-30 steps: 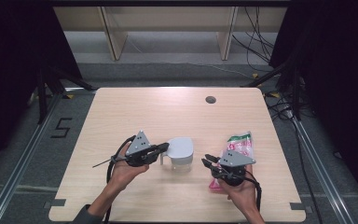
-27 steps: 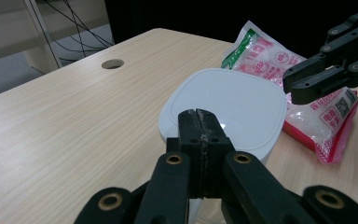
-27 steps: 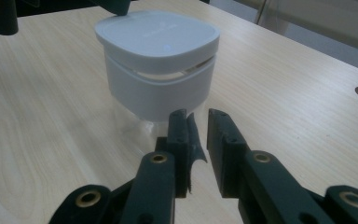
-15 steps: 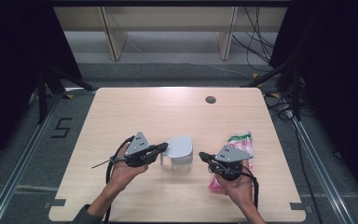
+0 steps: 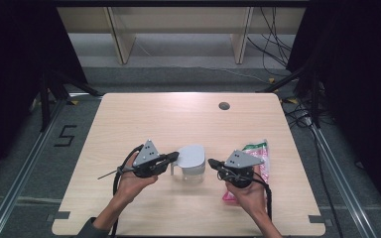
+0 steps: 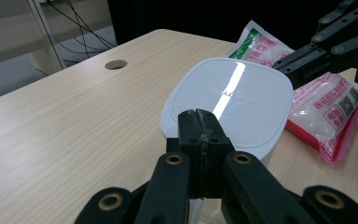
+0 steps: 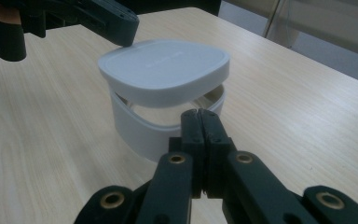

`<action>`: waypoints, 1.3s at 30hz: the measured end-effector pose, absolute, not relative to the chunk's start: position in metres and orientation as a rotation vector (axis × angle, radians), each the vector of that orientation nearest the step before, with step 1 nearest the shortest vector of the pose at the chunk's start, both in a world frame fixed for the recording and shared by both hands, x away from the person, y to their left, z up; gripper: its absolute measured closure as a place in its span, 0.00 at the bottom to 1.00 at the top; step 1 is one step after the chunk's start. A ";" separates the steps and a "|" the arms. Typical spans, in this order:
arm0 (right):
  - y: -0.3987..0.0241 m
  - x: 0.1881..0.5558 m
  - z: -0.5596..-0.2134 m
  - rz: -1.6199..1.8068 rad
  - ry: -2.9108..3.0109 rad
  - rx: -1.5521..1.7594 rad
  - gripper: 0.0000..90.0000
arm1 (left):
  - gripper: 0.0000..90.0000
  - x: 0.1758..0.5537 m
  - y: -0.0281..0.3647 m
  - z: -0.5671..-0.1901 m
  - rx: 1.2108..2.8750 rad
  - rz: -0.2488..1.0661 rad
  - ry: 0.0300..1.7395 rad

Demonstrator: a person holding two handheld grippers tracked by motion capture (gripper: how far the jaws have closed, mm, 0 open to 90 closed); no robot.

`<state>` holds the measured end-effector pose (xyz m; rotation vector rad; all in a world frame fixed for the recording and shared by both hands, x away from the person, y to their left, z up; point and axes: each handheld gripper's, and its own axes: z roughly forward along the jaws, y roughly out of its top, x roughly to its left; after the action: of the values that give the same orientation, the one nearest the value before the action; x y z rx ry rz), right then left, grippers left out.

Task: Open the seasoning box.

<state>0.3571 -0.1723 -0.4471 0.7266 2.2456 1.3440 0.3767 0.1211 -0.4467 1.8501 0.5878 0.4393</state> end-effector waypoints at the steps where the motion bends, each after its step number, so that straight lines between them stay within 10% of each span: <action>1: -0.172 0.357 -0.447 1.344 2.246 0.727 1.00 | 0.99 0.377 0.121 -0.447 1.850 0.439 0.588; 24: -0.163 0.363 -0.446 1.326 2.283 0.706 1.00 | 0.99 0.377 0.122 -0.448 1.838 0.431 0.613; 39: -0.153 0.364 -0.437 1.371 2.282 0.664 1.00 | 0.74 0.371 0.138 -0.442 1.807 0.420 0.622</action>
<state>0.3642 -0.1532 -0.4369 0.6637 2.2822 1.3712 0.3707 0.1379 -0.4418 1.8070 0.6218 0.4205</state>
